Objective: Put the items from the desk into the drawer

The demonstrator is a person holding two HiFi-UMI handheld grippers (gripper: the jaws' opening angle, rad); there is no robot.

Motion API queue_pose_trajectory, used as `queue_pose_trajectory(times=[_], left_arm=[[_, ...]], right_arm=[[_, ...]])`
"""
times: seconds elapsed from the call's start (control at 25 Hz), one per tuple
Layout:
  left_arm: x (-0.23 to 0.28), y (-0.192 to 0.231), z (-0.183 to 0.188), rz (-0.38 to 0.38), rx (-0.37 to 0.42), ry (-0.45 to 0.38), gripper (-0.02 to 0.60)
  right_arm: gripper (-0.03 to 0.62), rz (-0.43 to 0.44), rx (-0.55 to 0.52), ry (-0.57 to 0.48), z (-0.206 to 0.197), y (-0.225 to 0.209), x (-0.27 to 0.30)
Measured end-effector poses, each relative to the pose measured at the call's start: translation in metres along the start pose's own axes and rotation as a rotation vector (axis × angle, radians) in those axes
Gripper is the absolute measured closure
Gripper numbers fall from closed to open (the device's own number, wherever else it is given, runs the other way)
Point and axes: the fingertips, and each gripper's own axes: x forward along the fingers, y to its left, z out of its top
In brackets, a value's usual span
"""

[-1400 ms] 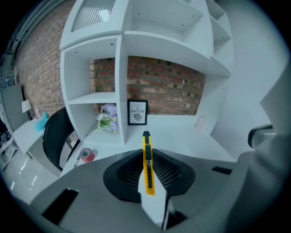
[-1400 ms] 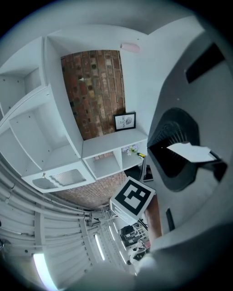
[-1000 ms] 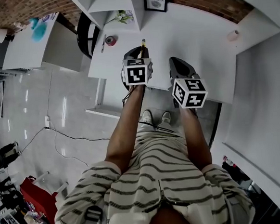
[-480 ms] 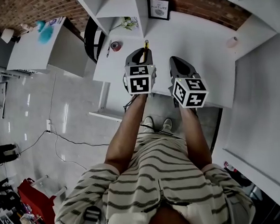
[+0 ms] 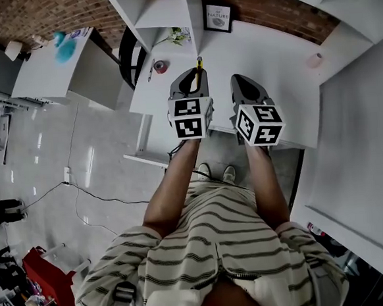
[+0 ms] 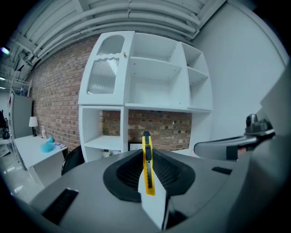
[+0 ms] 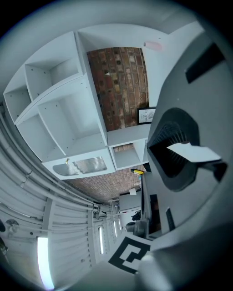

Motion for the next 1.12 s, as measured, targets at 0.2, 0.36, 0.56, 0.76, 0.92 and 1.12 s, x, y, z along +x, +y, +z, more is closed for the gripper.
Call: queue_pose_trajectory(times=[0.2, 0.36, 0.56, 0.76, 0.92, 1.12], left_arm=[[-0.015, -0.006, 0.008, -0.010, 0.018, -0.042, 0.514], [-0.027, -0.007, 0.013, 0.001, 0.025, -0.073, 0.514], [-0.038, -0.008, 0.021, 0.001, 0.030, -0.101, 0.514], [-0.047, -0.008, 0.027, 0.005, 0.035, -0.131, 0.514], [-0.057, -0.012, 0.034, 0.007, 0.043, -0.159, 0.514], [-0.065, -0.017, 0.039, 0.011, 0.056, -0.182, 0.514]], right_arm=[[0.583, 0.007, -0.014, -0.016, 0.005, 0.008, -0.005], [0.583, 0.014, -0.026, -0.029, 0.009, 0.014, -0.007], [0.583, 0.014, -0.037, -0.038, 0.015, 0.019, -0.011], [0.583, 0.013, -0.047, -0.055, 0.022, 0.023, -0.014], [0.582, 0.014, -0.054, -0.065, 0.025, 0.026, -0.017], [0.583, 0.019, -0.059, -0.078, 0.031, 0.030, -0.021]])
